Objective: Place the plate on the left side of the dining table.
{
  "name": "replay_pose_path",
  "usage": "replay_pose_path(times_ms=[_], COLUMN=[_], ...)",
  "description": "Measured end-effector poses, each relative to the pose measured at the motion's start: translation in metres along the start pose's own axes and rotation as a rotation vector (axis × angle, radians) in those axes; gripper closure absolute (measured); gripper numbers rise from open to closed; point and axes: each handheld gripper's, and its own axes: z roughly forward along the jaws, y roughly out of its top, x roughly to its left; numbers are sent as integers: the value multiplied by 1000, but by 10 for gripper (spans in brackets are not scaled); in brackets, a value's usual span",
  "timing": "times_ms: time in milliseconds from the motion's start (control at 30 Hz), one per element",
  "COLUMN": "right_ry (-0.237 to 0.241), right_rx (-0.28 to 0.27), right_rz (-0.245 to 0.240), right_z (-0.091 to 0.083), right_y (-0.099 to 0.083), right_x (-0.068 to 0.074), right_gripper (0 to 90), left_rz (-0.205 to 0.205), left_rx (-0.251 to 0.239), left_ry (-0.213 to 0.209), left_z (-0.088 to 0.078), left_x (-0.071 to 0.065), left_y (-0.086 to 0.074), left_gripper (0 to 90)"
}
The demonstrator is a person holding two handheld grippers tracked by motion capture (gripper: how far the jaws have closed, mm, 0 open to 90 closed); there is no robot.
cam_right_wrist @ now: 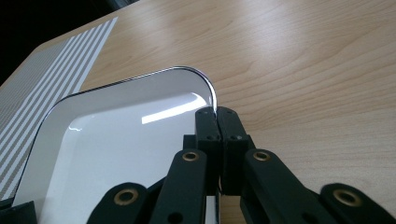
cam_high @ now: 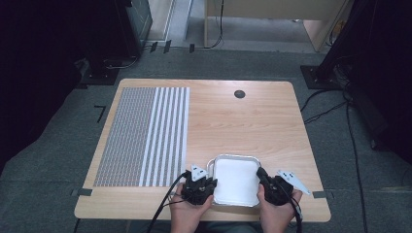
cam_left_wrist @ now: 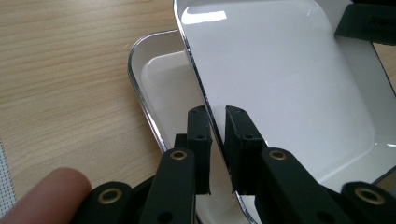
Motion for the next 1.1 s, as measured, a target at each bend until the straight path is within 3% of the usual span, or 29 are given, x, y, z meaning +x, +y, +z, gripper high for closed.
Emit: replay_pose_path(times_ms=[400,633,1100], right_ry=[61,54,14], right_rx=[63,86,59], right_rz=[-9,-25,-101], right_z=[14,22,22], right_y=[7,8,10], right_x=[-8,-14,-9], right_gripper=[849,832,875], left_rz=[3,6,10], left_rx=[52,56,61], left_ry=[6,2,3], left_z=[7,8,8], left_x=[6,5,6], left_y=[0,0,-1], left_gripper=[813,812,814])
